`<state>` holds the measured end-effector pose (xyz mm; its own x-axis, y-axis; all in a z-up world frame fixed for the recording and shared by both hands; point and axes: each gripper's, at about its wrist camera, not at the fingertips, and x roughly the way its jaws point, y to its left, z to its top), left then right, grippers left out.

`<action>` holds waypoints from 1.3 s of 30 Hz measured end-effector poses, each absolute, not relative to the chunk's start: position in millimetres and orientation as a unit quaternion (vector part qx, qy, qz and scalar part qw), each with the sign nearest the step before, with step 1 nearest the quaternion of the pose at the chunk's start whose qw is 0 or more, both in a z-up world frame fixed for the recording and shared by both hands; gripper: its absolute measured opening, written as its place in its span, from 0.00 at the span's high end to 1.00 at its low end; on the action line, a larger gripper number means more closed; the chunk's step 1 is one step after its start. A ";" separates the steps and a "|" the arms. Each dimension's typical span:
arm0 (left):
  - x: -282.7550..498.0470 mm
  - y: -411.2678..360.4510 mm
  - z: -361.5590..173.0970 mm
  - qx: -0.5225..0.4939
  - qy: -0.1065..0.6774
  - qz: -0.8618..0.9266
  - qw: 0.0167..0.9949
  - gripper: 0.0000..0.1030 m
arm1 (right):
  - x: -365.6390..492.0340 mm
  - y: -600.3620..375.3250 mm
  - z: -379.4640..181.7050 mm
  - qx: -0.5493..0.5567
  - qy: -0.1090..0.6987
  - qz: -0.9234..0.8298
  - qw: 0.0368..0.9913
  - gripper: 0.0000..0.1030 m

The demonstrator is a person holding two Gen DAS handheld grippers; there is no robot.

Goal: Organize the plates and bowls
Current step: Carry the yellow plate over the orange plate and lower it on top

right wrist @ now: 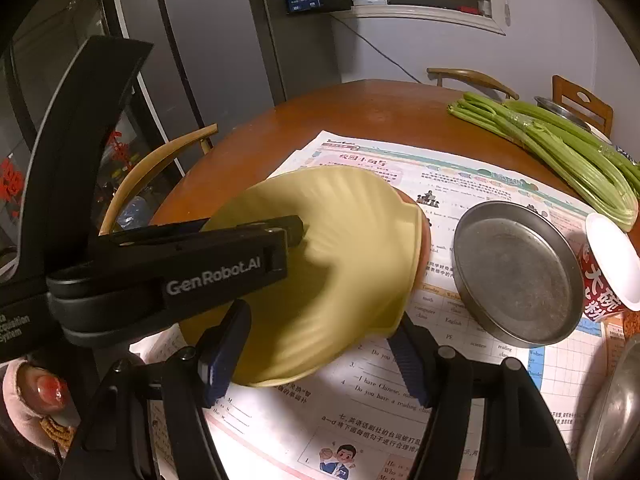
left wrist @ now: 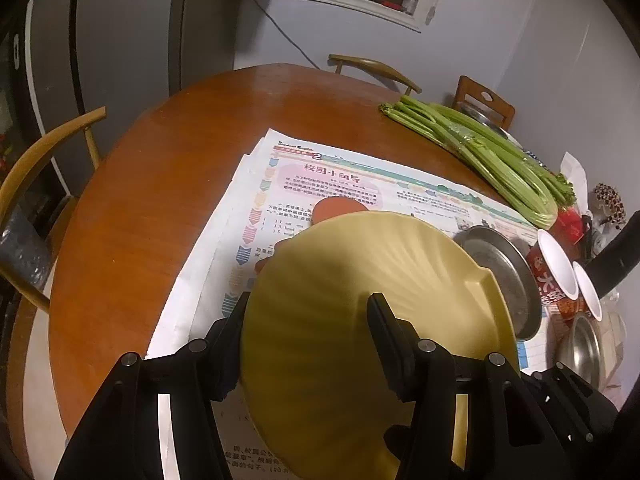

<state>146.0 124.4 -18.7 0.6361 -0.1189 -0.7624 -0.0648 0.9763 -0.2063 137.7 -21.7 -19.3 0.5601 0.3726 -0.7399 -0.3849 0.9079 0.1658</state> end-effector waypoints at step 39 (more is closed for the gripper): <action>146.8 152.2 -17.7 -0.133 0.425 0.008 0.895 0.43 | 124.7 -41.0 -15.7 0.010 0.416 0.218 0.883 0.33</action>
<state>146.8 152.2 -17.7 0.6387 -0.0988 -0.7631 -0.1270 0.9646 -0.2312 124.7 -41.0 -15.7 0.5587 0.3935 -0.7301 -0.3763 0.9047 0.1996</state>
